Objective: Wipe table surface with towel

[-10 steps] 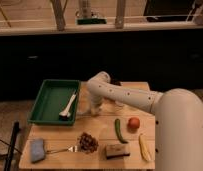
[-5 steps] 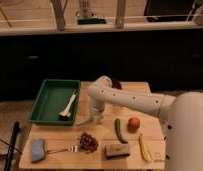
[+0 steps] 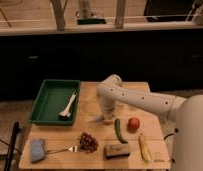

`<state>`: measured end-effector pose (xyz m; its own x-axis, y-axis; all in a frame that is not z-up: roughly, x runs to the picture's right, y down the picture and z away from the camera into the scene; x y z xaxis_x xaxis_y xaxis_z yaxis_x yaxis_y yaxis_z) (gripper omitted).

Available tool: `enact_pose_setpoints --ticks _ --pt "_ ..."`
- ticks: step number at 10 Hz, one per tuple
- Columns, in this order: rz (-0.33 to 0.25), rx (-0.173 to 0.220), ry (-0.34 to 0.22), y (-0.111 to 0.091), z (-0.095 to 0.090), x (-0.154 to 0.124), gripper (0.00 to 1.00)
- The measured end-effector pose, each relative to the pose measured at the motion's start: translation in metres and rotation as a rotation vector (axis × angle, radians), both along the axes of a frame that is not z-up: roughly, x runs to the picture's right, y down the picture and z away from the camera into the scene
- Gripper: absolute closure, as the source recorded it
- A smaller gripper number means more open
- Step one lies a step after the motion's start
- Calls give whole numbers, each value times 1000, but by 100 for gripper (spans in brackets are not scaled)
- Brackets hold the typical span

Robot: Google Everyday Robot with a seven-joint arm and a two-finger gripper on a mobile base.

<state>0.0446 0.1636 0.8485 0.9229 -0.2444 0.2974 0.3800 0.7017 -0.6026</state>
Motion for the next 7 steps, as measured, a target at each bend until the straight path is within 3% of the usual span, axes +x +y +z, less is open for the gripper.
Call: enact_pose_setpoints --ticks 3,5,7 --pt "49 49 59 -24 24 7 100" --pt "71 73 51 -34 39 -3 100" --pt "73 78 -1 -36 47 -38 100"
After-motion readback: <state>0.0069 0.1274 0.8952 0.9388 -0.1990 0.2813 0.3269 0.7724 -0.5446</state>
